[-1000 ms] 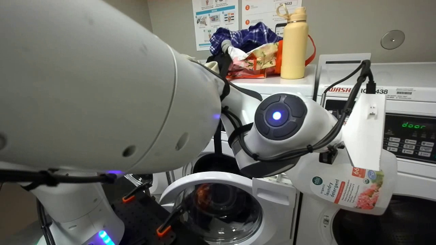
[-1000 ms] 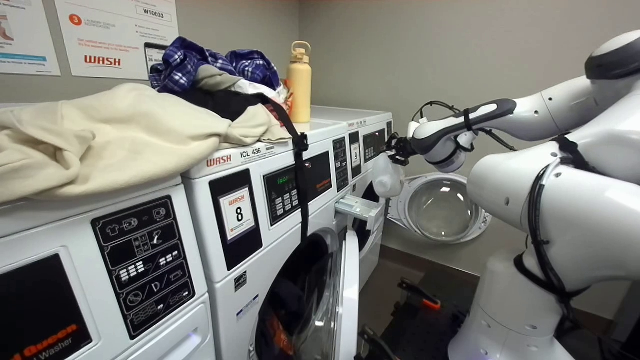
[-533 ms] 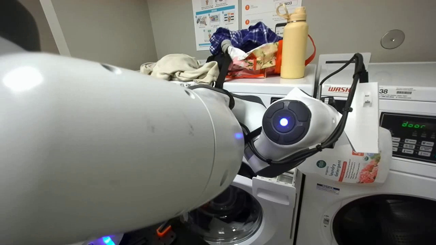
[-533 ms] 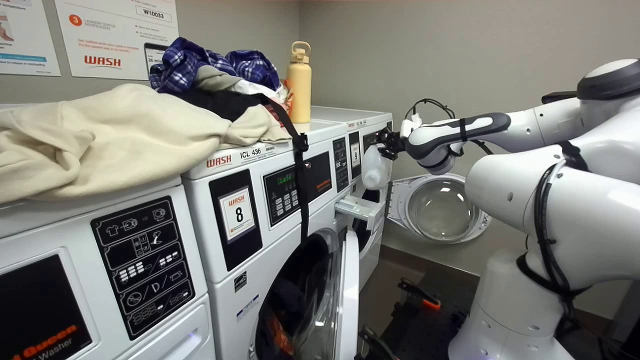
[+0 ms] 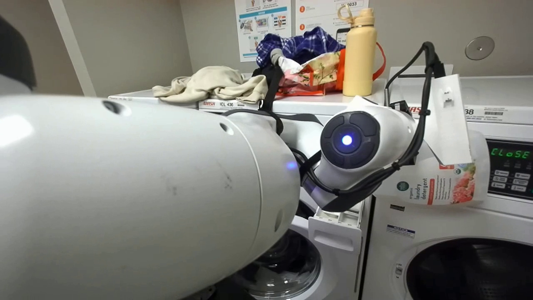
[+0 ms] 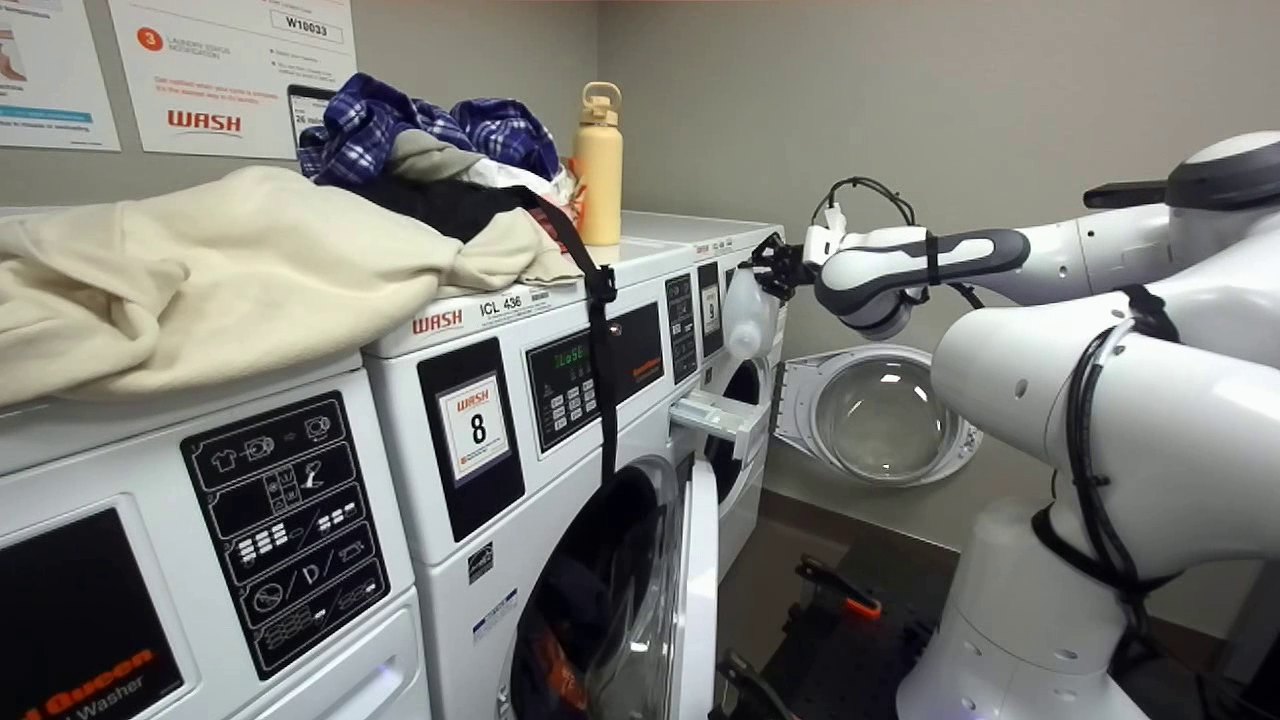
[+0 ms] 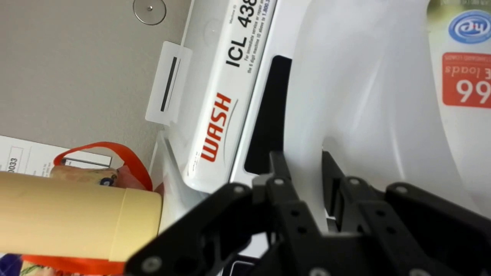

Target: Pour the detergent into the washing machine.

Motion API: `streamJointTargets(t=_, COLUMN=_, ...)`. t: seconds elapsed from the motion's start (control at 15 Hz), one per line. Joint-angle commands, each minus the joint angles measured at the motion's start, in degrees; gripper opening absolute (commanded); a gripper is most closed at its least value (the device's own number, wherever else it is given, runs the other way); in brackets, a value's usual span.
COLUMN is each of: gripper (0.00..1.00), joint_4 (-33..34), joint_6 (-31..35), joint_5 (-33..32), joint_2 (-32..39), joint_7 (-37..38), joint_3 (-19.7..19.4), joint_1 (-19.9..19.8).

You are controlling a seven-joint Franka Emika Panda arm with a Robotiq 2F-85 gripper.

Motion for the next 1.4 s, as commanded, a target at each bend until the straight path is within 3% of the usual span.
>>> streamJointTargets(t=0.0, gripper=0.11, joint_4=-0.27, joint_6=0.68, joint_5=-3.06, joint_2=2.22, joint_7=-1.75, joint_3=3.33, joint_1=-1.63)
streamJointTargets(t=1.33, gripper=0.11, joint_4=2.53, joint_6=2.25, joint_5=-16.01, joint_2=-0.02, joint_7=-1.63, joint_3=2.65, joint_1=-1.33)
